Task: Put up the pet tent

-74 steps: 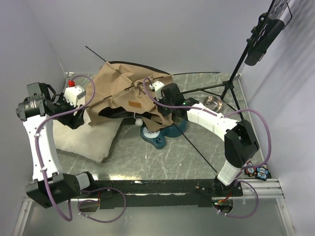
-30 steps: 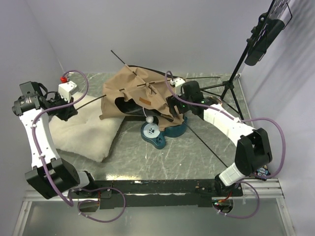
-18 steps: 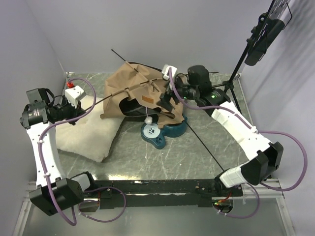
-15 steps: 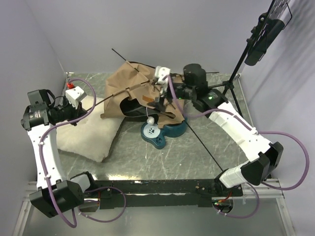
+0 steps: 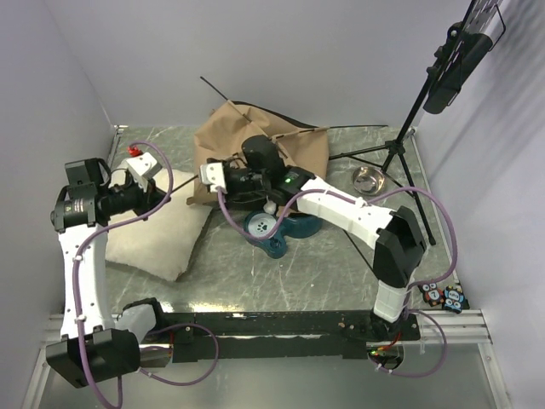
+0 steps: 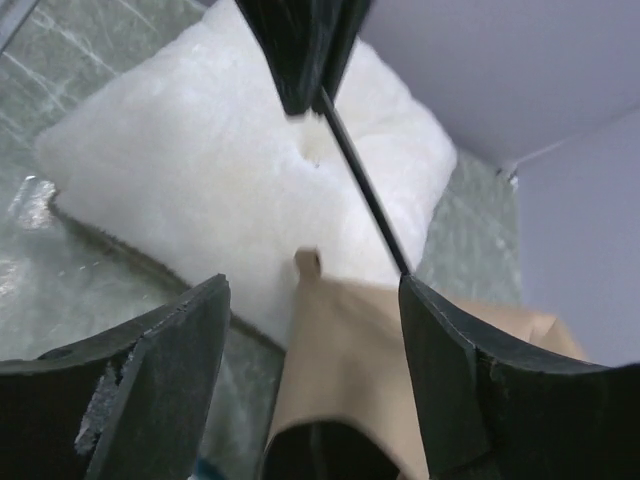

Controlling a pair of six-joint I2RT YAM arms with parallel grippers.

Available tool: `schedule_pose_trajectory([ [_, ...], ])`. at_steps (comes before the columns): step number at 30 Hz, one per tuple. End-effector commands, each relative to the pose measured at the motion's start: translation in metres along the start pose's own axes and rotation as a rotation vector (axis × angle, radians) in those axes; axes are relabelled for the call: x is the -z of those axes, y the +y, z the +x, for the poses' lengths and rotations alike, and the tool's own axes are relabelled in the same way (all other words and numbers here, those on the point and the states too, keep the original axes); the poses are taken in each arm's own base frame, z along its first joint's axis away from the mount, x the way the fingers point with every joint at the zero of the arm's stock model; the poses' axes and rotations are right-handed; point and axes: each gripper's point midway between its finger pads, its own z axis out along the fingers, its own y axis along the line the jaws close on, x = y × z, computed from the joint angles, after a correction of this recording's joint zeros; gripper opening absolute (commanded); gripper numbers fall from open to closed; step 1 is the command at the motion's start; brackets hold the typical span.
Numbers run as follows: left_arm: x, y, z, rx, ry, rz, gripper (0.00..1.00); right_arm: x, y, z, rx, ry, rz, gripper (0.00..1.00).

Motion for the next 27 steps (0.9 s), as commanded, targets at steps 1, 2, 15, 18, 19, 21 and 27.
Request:
schedule_pose_trajectory([
  [1, -0.007, -0.02, -0.026, -0.061, -0.099, 0.093, 0.01, -0.01, -0.028, -0.059, 0.257, -0.151, 0.078, 0.73],
  [2, -0.009, -0.023, -0.027, -0.066, -0.099, 0.1, 0.01, -0.013, -0.029, -0.059, 0.27, -0.152, 0.087, 0.72],
  [15, -0.013, -0.037, -0.036, -0.082, -0.122, 0.15, 0.01, -0.029, -0.031, -0.041, 0.359, -0.099, 0.06, 0.49],
  [18, -0.013, -0.037, -0.037, -0.081, -0.123, 0.148, 0.01, -0.033, -0.029, -0.03, 0.351, -0.072, 0.051, 0.47],
  [19, -0.013, -0.038, -0.037, -0.084, -0.124, 0.147, 0.01, -0.033, -0.03, -0.029, 0.354, -0.069, 0.054, 0.46],
  [21, -0.013, -0.039, -0.037, -0.084, -0.123, 0.149, 0.01, -0.034, -0.027, -0.026, 0.352, -0.067, 0.05, 0.41],
  [27, -0.014, -0.038, -0.04, -0.062, -0.135, 0.151, 0.01, -0.035, -0.024, -0.026, 0.355, -0.07, 0.04, 0.36],
])
